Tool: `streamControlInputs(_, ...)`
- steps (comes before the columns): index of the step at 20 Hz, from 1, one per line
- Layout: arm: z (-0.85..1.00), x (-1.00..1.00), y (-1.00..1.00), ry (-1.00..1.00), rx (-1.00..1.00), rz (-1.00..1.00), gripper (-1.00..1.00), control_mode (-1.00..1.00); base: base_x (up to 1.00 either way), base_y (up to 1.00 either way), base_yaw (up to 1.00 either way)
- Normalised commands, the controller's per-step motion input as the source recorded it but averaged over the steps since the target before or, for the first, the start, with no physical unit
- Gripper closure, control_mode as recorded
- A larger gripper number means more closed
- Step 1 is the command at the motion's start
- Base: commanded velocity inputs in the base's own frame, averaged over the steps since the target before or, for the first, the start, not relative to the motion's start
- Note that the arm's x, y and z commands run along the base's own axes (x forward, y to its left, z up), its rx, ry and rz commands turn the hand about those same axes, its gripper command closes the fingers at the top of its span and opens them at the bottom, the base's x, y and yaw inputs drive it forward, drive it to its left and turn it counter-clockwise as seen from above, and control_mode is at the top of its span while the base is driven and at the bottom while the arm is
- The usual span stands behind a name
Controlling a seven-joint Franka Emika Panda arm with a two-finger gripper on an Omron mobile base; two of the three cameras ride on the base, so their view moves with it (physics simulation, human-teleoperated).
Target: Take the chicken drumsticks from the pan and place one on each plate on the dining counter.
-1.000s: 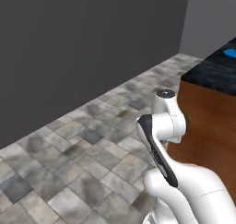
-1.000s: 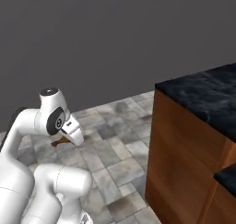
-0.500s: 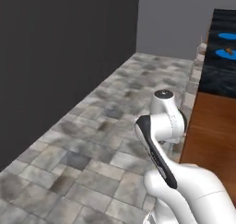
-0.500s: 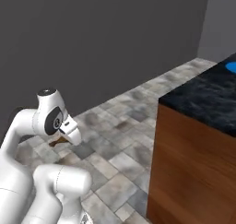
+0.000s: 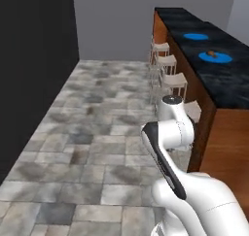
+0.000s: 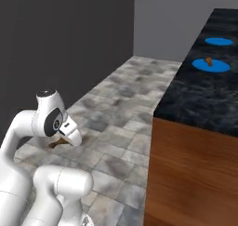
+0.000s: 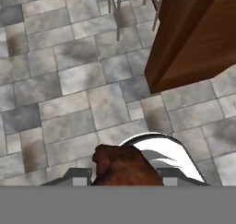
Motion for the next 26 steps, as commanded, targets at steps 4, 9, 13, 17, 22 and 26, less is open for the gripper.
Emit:
streamControlInputs(4, 0.00, 0.00, 0.00, 0.00, 0.00, 0.00, 1.00, 1.00, 0.89, 0.51, -0.58)
streamControlInputs(9, 0.00, 0.00, 0.00, 0.00, 0.00, 0.00, 1.00, 1.00, 0.94, 0.53, -0.52)
streamControlInputs(13, 0.00, 0.00, 0.00, 0.00, 0.00, 0.00, 1.00, 1.00, 0.95, 0.54, -0.49)
streamControlInputs(17, 0.00, 0.00, 0.00, 0.00, 0.00, 0.00, 1.00, 1.00, 0.82, 0.74, -0.35)
streamControlInputs(22, 0.00, 0.00, 0.00, 0.00, 0.00, 0.00, 1.00, 1.00, 0.73, 0.88, -0.26)
streamControlInputs(26, 0.00, 0.00, 0.00, 0.00, 0.00, 0.00, 1.00, 1.00, 0.68, 0.96, -0.17)
